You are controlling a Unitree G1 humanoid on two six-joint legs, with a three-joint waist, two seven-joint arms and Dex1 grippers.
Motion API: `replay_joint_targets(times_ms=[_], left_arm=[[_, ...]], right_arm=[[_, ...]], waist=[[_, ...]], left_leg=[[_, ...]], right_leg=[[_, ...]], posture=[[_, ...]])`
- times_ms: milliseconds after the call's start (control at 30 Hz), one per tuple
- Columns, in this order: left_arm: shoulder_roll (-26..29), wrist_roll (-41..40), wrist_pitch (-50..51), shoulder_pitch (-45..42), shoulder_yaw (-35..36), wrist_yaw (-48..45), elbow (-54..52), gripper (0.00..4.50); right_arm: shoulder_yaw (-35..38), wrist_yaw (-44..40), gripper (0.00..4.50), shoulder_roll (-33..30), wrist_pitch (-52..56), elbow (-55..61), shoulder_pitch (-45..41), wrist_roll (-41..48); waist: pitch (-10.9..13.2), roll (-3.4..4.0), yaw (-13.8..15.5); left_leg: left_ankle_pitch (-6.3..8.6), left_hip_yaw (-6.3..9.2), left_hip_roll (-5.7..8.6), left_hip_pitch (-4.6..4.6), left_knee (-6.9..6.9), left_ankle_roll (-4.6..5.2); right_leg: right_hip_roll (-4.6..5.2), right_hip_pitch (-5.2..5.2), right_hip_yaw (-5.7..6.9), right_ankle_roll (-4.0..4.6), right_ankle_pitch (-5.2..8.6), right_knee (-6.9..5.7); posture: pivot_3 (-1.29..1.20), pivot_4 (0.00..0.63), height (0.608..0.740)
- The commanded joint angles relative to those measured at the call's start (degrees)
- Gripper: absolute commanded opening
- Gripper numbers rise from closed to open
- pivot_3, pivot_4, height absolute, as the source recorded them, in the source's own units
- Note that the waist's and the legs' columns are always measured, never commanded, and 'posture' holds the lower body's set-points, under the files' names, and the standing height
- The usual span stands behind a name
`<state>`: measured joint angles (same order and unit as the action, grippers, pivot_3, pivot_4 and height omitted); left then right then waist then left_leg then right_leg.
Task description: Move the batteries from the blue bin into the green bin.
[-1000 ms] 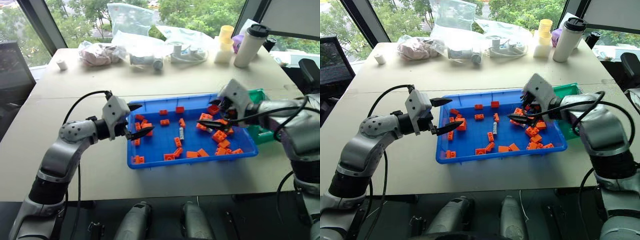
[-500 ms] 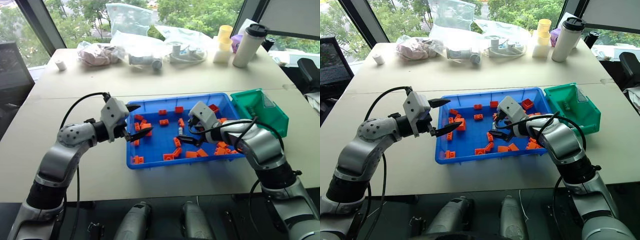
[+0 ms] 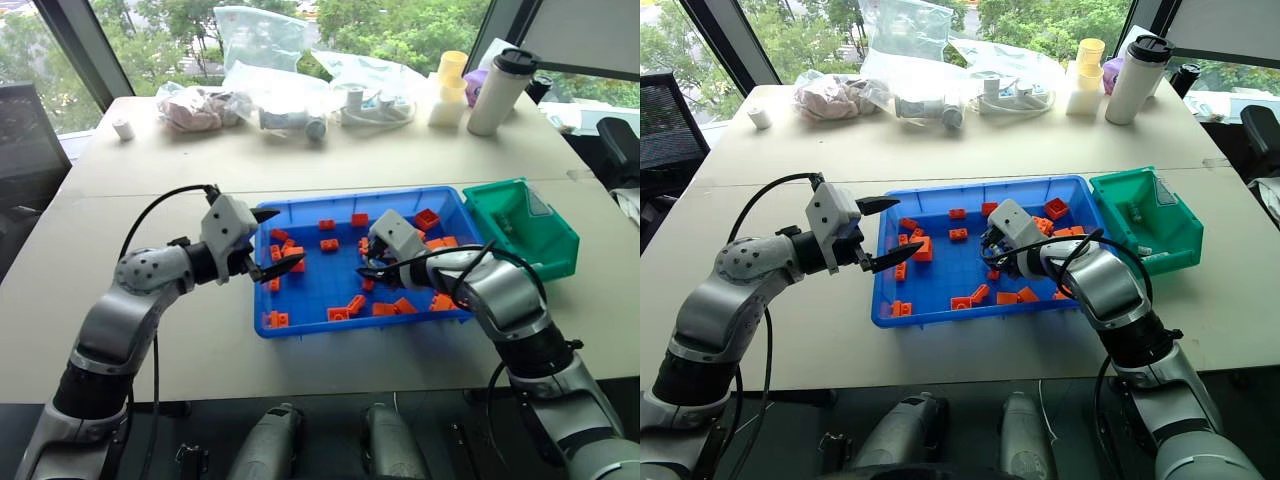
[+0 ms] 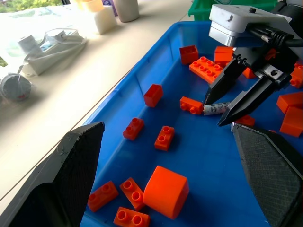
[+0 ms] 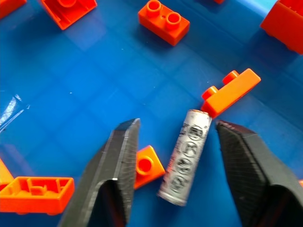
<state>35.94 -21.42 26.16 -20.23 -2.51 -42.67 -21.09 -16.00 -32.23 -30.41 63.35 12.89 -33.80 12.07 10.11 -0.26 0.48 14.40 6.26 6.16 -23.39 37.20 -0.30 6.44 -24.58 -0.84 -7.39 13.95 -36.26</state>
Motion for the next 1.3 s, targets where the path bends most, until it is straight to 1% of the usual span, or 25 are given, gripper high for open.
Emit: replay_joint_targets(times_ms=[33,67,167,233,333,400,467,533,633,700,800,933,1000,1033,1133,1200,1233,1300], left_arm=[[0.1,0.2,-0.1,-0.1,0.9,0.4,-2.3,4.5],[0.1,0.2,-0.1,-0.1,0.9,0.5,-2.3,4.5],[0.0,0.2,-0.1,-0.3,0.7,0.6,-2.3,4.5],[0.1,0.2,-0.2,-0.3,0.8,0.6,-2.1,4.5],[0.1,0.3,-0.3,-0.3,0.6,0.6,-2.1,4.5],[0.0,0.2,-0.3,-0.3,0.7,0.6,-2.1,4.5],[-0.1,0.2,-0.4,-0.4,0.5,0.5,-1.9,4.5],[-0.3,0.1,-0.5,-0.5,0.4,0.3,-1.7,4.5],[-0.7,0.4,-1.0,-0.9,-0.3,0.0,-0.8,4.5],[-1.2,0.6,-1.4,-1.4,-0.7,-0.2,-0.2,4.5],[-1.8,1.0,-1.8,-2.1,-1.3,-0.5,0.7,4.5],[-2.3,1.5,-2.1,-2.4,-1.3,-1.0,1.2,4.5],[-2.3,1.6,-2.2,-2.5,-1.2,-1.3,1.3,4.5],[-2.3,1.7,-2.2,-2.6,-1.2,-1.4,1.4,4.5],[-2.3,1.8,-2.2,-2.7,-1.0,-1.8,1.6,4.5],[-2.1,1.8,-2.1,-2.6,-0.8,-2.1,1.5,4.5],[-2.1,1.8,-2.0,-2.6,-0.8,-2.2,1.4,4.5],[-2.1,1.8,-2.0,-2.6,-0.7,-2.4,1.4,4.5]], right_arm=[[-0.6,0.7,0.26,0.0,0.4,0.7,-0.4,-0.7],[-0.8,0.7,0.01,-0.1,0.7,1.4,-0.3,-0.6],[-0.5,0.2,0.02,-0.9,2.0,3.5,-0.3,-0.3],[1.3,0.3,0.02,-1.5,3.5,5.0,-1.3,0.2],[4.5,-0.8,0.02,-4.3,4.6,7.5,-3.5,1.0],[9.2,-1.2,0.02,-6.4,5.8,7.7,-6.2,2.1],[14.1,-1.5,0.02,-10.0,5.2,5.6,-9.2,2.1],[17.0,-1.7,0.02,-14.5,3.0,2.2,-10.9,1.0],[18.6,-1.2,0.02,-21.7,-3.4,-5.3,-12.0,-2.7],[19.1,-1.2,0.02,-25.3,-7.2,-10.1,-11.4,-4.5],[19.4,-2.4,0.02,-28.1,-11.3,-14.6,-8.7,-5.4],[20.2,-3.5,0.02,-28.4,-13.5,-16.3,-4.9,-5.3],[20.6,-3.8,1.05,-28.0,-13.8,-16.3,-3.3,-4.9],[20.8,-4.0,1.43,-27.9,-13.9,-16.3,-2.8,-4.8],[21.2,-4.8,3.0,-27.8,-14.2,-16.0,-1.2,-4.4],[22.0,-5.3,4.03,-28.1,-14.6,-14.5,-2.0,-3.9],[22.3,-5.6,4.45,-28.1,-14.7,-13.9,-2.6,-3.5],[22.8,-7.9,4.45,-27.4,-12.0,-9.0,-4.1,0.0]], waist=[[0.0,0.0,0.0],[0.0,-0.01,0.0],[0.0,-0.01,0.0],[0.0,-0.01,0.0],[0.0,0.0,0.1],[0.0,0.0,0.1],[0.0,0.02,0.1],[0.0,0.02,0.3],[0.0,-0.02,0.3],[0.0,-0.01,0.2],[0.0,-0.01,0.0],[0.0,0.01,-0.5],[0.0,0.02,-0.5],[0.0,0.02,-0.5],[0.0,0.02,-0.3],[0.0,0.03,-0.2],[0.0,0.03,-0.2],[0.0,0.05,-0.2]], left_leg=[[0.0,0.0,0.0,0.0,0.0,0.0],[0.0,0.0,0.0,0.0,0.0,0.0],[0.0,0.0,0.0,0.01,0.0,0.0],[0.0,0.0,0.0,0.01,0.0,0.0],[0.0,0.0,0.0,0.01,0.0,0.0],[0.01,-0.01,0.01,0.0,0.0,0.01],[0.02,-0.01,0.01,0.0,-0.01,0.03],[0.03,-0.01,0.01,0.0,-0.02,0.05],[0.04,-0.01,0.01,0.0,-0.02,0.06],[0.07,-0.05,0.01,0.0,-0.02,0.12],[0.06,-0.08,-0.02,0.0,-0.05,0.11],[0.06,-0.11,-0.04,0.01,-0.06,0.1],[0.06,-0.11,-0.04,0.01,-0.06,0.1],[0.06,-0.1,-0.04,0.01,-0.06,0.1],[0.05,-0.11,-0.03,0.01,-0.05,0.1],[0.06,-0.1,-0.03,0.01,-0.04,0.1],[0.05,-0.1,-0.02,0.01,-0.04,0.1],[0.05,-0.1,-0.03,0.01,-0.05,0.09]], right_leg=[[0.0,0.0,0.0,0.0,0.0,0.0],[0.0,0.0,0.0,0.0,0.0,0.0],[0.0,0.01,0.0,0.0,0.0,0.0],[0.0,0.01,0.0,0.0,0.0,0.0],[0.0,0.0,0.0,0.0,0.0,0.0],[0.0,0.0,0.0,0.0,0.0,0.0],[0.0,0.0,0.0,0.0,0.0,0.0],[0.0,0.0,0.01,0.0,0.0,0.01],[0.01,0.06,0.05,0.0,0.0,0.09],[0.03,0.06,0.04,0.0,0.0,0.09],[0.02,0.04,0.02,0.0,0.0,0.07],[0.0,0.02,-0.02,0.0,0.0,0.04],[0.0,0.0,-0.02,0.0,0.0,0.03],[0.0,0.0,-0.02,0.0,0.0,0.03],[0.0,0.01,-0.03,0.0,0.0,0.03],[0.0,0.01,-0.03,0.0,0.0,0.03],[0.01,0.01,-0.03,0.0,0.0,0.03],[0.01,0.01,-0.03,0.0,0.0,0.03]], posture=[[0.0,0.15,0.74],[0.0,0.15,0.74],[0.0,0.15,0.74],[0.0,0.15,0.74],[0.0,0.15,0.74],[0.0,0.15,0.74],[0.0,0.15,0.74],[0.0,0.15,0.74],[0.0,0.15,0.74],[0.0,0.15,0.74],[0.0,0.15,0.74],[0.0,0.15,0.74],[0.0,0.15,0.74],[0.0,0.15,0.74],[0.0,0.15,0.74],[0.0,0.15,0.74],[0.0,0.15,0.74],[0.0,0.15,0.74]])
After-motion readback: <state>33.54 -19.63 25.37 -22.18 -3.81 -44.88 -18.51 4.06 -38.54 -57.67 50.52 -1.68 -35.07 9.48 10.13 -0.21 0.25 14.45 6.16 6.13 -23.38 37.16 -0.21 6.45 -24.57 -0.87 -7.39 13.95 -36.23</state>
